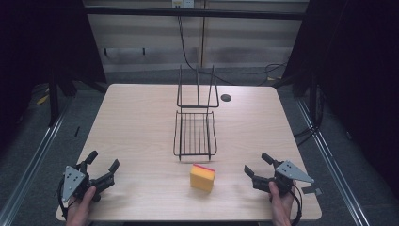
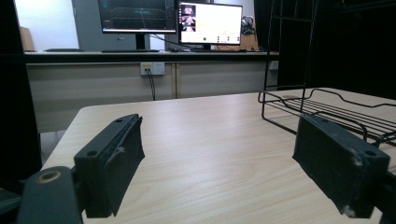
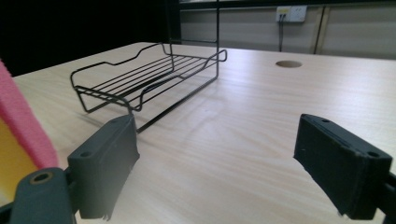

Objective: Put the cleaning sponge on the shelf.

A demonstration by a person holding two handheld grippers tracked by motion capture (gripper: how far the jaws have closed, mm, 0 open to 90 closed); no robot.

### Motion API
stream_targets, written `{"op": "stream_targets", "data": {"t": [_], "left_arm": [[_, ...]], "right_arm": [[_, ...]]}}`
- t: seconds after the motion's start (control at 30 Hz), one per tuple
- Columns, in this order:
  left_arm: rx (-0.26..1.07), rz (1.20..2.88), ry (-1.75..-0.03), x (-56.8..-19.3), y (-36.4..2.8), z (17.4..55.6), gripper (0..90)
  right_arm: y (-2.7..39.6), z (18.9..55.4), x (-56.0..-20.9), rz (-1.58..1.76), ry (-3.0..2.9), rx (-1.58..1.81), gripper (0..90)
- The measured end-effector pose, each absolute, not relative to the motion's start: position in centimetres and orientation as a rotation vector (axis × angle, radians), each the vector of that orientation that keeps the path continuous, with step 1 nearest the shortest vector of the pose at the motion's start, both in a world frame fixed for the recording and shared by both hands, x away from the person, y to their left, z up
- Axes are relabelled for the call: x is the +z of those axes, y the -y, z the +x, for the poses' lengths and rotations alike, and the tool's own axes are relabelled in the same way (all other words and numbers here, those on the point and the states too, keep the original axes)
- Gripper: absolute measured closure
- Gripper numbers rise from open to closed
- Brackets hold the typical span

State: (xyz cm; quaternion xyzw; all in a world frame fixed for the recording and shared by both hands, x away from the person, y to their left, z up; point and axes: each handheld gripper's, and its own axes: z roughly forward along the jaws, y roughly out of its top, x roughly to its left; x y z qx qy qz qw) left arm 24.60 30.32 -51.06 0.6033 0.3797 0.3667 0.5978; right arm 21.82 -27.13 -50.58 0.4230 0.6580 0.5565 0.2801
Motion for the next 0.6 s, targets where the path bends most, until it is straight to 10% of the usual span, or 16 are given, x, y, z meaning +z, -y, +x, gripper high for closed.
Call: {"op": "stream_targets", "data": {"t": [0.6], "left_arm": [[0.852,1.404,-0.883,-51.1,-30.3,24.6,15.6]], "right_arm": [[25.0,21.8,-49.3,1.063,-1.969,1.519,21.6]]}}
